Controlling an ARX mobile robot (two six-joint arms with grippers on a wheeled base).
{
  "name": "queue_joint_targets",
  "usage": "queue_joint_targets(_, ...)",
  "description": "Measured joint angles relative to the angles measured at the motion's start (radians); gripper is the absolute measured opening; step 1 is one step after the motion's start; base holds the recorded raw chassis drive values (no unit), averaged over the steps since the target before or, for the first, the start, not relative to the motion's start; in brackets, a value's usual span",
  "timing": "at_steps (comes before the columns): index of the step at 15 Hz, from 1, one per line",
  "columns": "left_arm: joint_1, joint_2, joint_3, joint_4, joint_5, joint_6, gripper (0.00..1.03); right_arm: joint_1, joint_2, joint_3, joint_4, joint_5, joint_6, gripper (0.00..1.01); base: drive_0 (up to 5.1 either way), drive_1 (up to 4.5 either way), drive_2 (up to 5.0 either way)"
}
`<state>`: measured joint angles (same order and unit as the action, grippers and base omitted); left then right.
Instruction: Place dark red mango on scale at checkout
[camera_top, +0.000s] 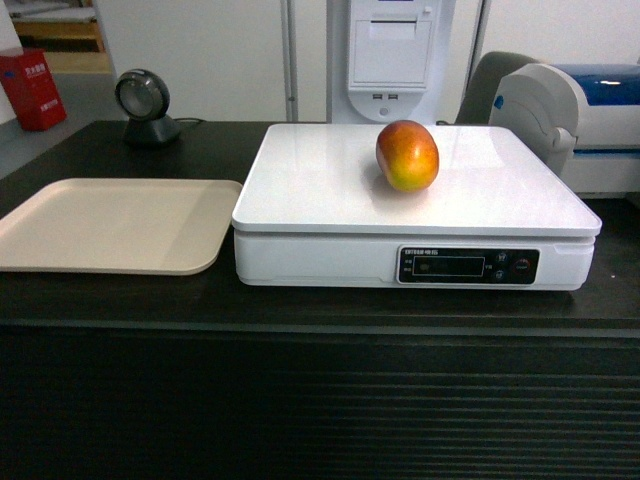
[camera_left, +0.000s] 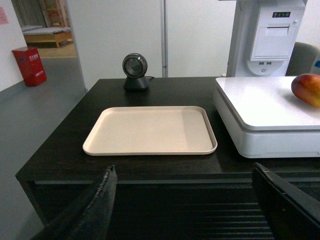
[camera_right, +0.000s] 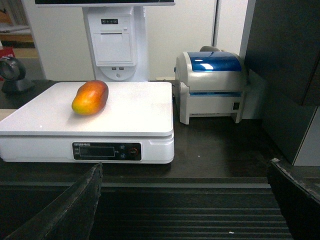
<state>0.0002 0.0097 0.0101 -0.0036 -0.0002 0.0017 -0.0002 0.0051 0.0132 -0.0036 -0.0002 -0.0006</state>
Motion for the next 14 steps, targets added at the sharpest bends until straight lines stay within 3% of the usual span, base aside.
queue_joint_targets(1,0.000,0.000,0.000,0.000,0.000,0.000,0.92,0.000,0.000,0.000,0.000,0.000,0.000,0.98,0.0,0.00,0.0)
queue_joint_targets(2,0.000,0.000,0.000,0.000,0.000,0.000,0.97,0.000,0.000,0.000,0.000,0.000,0.000,0.98,0.0,0.00,0.0)
queue_joint_targets(14,0.000,0.000,0.000,0.000,0.000,0.000,0.98,0.000,0.000,0.000,0.000,0.000,0.000,0.98,0.0,0.00,0.0)
